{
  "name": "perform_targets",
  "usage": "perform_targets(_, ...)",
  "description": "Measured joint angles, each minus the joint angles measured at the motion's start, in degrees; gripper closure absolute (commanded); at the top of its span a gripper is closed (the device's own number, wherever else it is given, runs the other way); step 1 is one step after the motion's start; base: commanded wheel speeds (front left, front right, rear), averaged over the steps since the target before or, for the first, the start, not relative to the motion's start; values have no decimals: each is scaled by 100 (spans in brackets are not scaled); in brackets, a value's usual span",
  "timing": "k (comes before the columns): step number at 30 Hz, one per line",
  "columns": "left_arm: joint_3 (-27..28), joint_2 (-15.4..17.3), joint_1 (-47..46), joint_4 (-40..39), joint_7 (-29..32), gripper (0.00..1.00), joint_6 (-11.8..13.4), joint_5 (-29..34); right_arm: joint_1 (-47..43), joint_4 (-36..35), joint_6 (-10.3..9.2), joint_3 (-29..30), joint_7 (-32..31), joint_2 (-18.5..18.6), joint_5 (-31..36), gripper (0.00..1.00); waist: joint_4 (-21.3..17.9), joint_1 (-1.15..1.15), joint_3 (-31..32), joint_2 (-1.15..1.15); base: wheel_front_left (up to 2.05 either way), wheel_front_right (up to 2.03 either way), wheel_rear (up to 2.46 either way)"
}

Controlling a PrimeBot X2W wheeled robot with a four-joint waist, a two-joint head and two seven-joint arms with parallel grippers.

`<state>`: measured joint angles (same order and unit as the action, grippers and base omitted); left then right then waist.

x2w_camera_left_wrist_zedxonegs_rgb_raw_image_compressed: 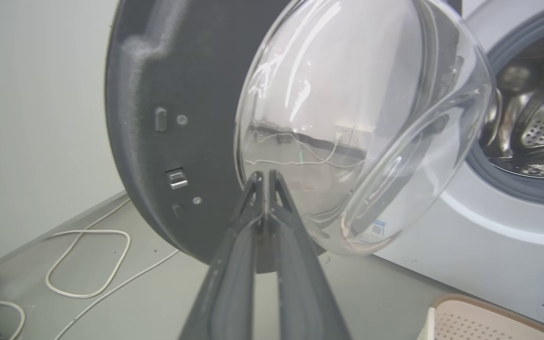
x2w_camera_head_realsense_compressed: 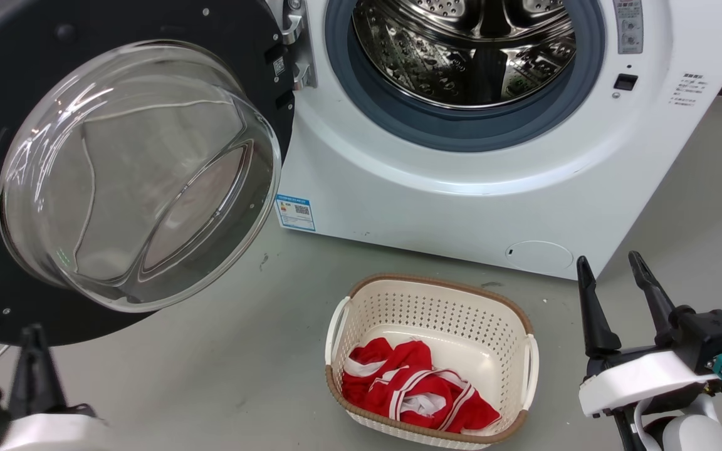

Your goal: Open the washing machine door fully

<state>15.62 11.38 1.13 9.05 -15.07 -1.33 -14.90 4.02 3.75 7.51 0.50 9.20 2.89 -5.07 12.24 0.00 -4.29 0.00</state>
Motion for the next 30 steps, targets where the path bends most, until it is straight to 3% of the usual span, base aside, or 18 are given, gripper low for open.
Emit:
perform_targets(1, -89, -63, 25, -26, 0, 23, -1, 43, -7, 0, 0, -21, 0, -1, 0, 0, -22, 0, 24, 0, 0, 0, 0)
perform_targets(2, -182, -120, 46, -60, 0, 0, -2, 82, -23, -5, 0, -24, -1, -1, 0, 0, -48, 0, 47, 0, 0, 0, 0)
perform_targets(19, -1254, -353, -364, -439, 0, 0, -205, 565, -111, -310, 0, 46, -124, 0, 131, 0, -804, 0, 142, 0, 0, 0, 0)
perform_targets(30, -1458, -416, -667, -483, 0, 0, -197, 656, -151, -478, 0, 80, -201, 0, 256, 0, -1241, 0, 61, 0, 0, 0, 0)
